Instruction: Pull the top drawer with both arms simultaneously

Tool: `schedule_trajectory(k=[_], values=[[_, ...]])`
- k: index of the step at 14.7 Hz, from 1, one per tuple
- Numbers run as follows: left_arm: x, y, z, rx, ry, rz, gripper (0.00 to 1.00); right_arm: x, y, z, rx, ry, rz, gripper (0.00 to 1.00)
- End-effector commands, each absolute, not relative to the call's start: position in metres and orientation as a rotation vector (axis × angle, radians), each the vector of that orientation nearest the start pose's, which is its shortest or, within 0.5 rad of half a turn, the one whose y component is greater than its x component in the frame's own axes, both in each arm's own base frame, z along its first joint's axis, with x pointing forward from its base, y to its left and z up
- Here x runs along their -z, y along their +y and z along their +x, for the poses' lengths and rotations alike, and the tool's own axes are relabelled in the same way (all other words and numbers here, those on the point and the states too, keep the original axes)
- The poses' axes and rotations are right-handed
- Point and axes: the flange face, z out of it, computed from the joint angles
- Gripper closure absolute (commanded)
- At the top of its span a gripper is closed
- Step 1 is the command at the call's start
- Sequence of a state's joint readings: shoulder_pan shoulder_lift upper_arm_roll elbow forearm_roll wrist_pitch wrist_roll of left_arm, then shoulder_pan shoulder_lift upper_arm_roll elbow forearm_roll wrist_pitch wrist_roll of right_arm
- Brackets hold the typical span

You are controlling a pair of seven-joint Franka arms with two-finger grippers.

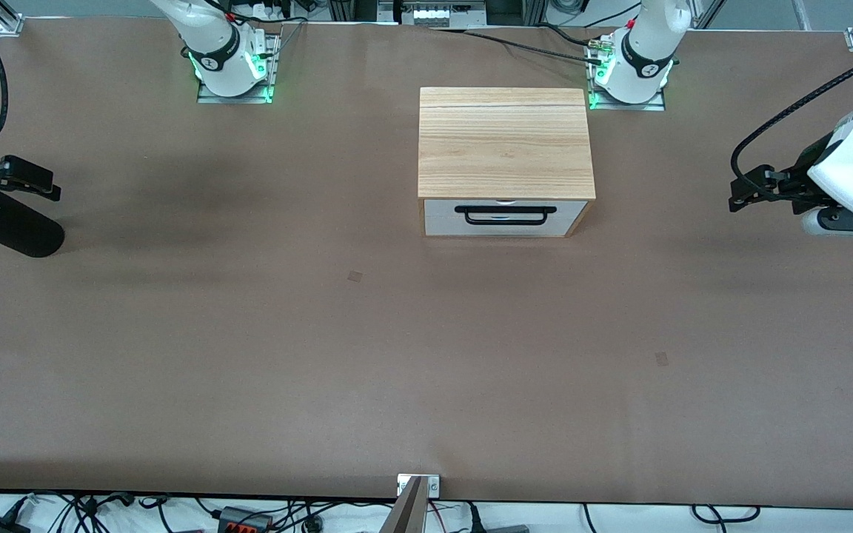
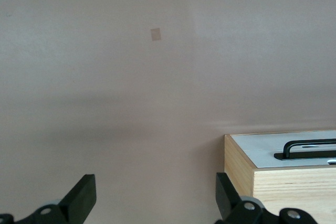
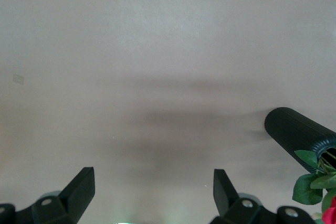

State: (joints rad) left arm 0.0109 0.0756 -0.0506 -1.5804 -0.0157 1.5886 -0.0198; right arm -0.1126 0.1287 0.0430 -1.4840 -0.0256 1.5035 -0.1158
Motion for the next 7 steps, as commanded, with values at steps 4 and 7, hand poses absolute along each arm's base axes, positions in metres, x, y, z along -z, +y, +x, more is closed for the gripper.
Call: schedule_trajectory(k=[4, 7], values=[[-0.577, -0.033, 0.575, -0.199, 0.073, -3.178, 0.0, -0.573, -0.039, 0.585, -0.214, -0.113, -3.126, 0.0], [-0.55, -0.037, 0.574, -0.401, 0.105, -3.237, 0.0, -0.547, -0.032, 0.595, -0.284, -0.117, -3.114, 0.0]])
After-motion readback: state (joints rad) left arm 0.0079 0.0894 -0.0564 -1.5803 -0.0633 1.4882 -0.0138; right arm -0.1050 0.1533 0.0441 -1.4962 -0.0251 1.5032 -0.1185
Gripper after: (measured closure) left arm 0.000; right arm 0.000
